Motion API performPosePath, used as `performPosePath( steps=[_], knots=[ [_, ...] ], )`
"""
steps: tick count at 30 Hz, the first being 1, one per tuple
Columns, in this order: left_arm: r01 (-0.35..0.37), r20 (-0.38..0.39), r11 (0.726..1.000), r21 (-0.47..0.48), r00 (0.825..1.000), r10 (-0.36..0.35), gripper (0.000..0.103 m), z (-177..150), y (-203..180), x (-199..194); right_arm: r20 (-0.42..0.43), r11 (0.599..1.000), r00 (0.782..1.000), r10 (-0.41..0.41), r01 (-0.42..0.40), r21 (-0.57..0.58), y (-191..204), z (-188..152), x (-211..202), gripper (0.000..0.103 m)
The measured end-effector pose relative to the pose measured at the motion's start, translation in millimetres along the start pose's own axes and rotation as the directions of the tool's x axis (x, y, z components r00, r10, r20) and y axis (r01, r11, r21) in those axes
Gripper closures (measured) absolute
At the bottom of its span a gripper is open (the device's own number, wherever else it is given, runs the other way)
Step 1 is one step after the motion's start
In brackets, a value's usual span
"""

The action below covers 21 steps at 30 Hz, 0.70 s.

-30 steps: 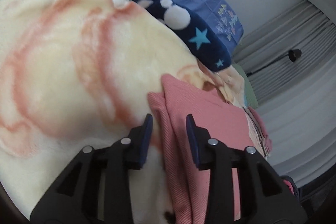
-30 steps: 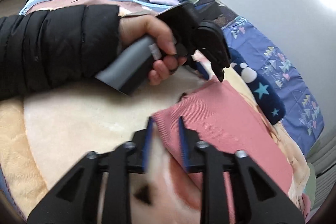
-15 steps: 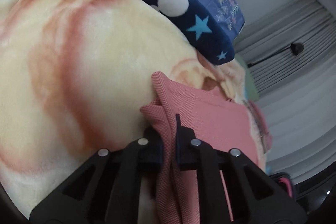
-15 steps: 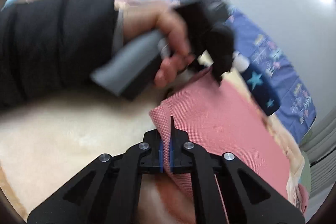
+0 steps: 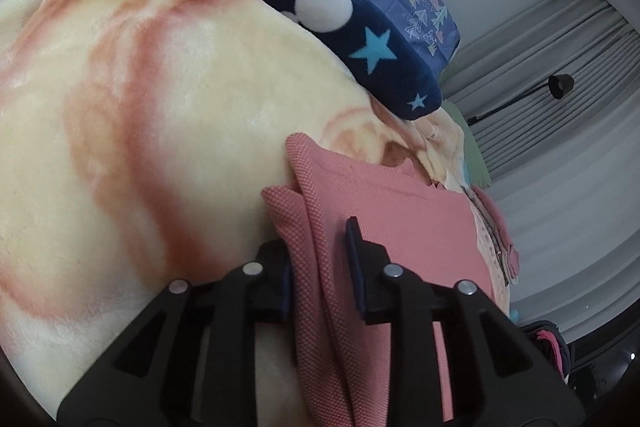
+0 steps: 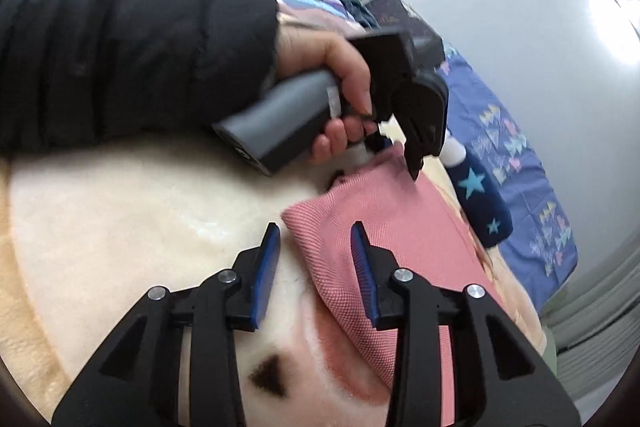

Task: Fold small clothes

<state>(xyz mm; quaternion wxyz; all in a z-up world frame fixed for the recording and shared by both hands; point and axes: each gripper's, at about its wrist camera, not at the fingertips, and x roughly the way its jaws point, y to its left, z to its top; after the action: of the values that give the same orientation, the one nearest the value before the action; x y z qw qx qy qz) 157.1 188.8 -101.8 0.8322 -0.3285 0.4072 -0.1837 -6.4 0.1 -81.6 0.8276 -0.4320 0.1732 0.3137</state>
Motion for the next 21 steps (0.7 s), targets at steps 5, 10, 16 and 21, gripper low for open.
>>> performPosePath(
  steps=[5, 10, 16, 21],
  knots=[
    [-0.020, -0.018, 0.999, 0.049, 1.000, 0.021, 0.066, 2, -8, 10, -0.045, 0.999, 0.998, -0.041, 0.042, 0.024, -4, 9, 24, 0.066],
    [-0.008, -0.006, 1.000, 0.018, 1.000, 0.008, 0.081, 3, -1, 8, -0.068, 0.997, 0.995, -0.073, 0.076, 0.035, -7, 15, 37, 0.083],
    [-0.012, -0.003, 1.000, 0.024, 1.000, 0.012, 0.083, 3, -2, 8, -0.068, 0.996, 0.996, -0.052, 0.057, 0.075, -18, 12, 39, 0.096],
    [0.004, 0.009, 1.000, 0.004, 1.000, -0.004, 0.091, 5, -4, 4, -0.043, 0.988, 0.999, -0.002, 0.009, 0.153, -34, 12, 32, 0.098]
  ],
)
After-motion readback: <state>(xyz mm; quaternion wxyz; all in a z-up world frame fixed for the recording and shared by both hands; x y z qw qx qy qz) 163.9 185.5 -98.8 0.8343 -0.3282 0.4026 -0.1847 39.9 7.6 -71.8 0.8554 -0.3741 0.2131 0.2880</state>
